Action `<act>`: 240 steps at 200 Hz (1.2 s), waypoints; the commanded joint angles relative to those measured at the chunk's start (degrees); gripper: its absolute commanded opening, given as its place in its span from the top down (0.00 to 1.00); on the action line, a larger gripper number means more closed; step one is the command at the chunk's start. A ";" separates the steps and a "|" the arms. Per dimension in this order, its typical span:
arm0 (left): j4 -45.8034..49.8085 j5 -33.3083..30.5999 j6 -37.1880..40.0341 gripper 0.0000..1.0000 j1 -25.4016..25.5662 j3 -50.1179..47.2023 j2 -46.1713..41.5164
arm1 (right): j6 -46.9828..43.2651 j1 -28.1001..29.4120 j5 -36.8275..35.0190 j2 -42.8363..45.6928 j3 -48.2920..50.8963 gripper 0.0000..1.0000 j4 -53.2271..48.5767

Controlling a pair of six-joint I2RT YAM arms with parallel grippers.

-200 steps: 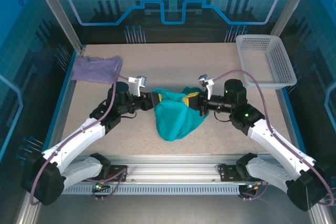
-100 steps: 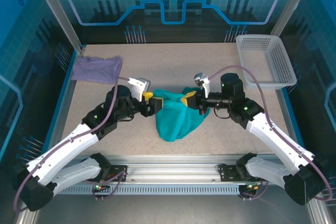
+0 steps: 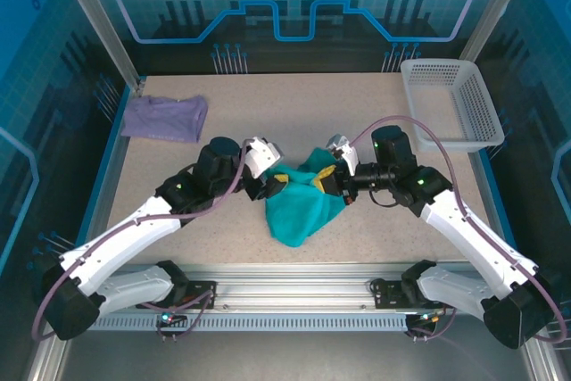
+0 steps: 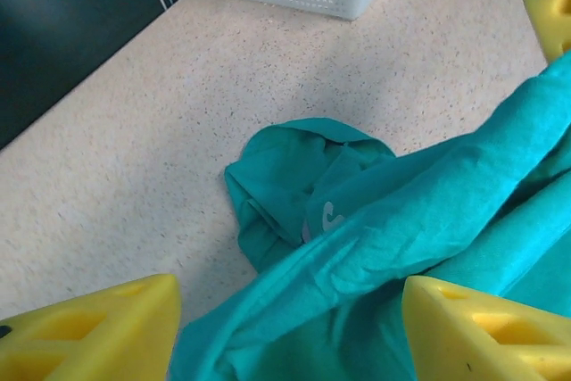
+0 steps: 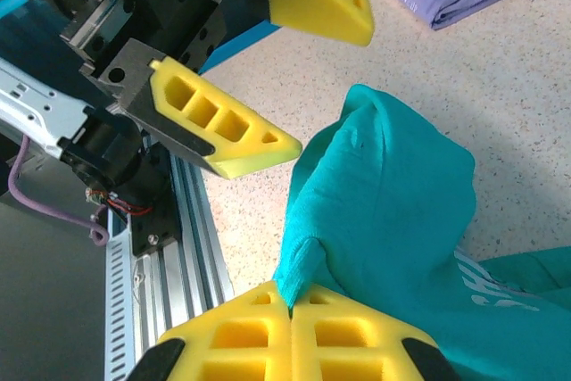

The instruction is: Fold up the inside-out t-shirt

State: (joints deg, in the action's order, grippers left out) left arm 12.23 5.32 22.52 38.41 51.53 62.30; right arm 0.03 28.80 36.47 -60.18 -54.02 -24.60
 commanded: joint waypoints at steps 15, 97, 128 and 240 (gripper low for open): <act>4.04 4.28 17.96 0.33 0.12 3.48 4.91 | -2.85 -0.56 0.37 -0.29 -2.32 1.00 -3.00; 8.10 12.47 25.20 0.42 0.08 9.97 12.70 | -5.12 -0.94 0.97 -0.29 -1.65 1.00 -3.87; 9.83 16.12 23.59 0.51 0.08 12.50 14.46 | -5.78 -0.96 1.49 -0.55 -1.45 1.00 -3.54; 6.33 13.54 -42.64 1.00 0.41 14.91 11.25 | 18.75 3.79 -34.64 8.15 8.58 0.54 4.49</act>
State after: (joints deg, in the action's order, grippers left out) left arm 17.65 21.65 5.02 38.37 66.28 77.03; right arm 5.96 29.69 11.57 -55.27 -47.81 -22.94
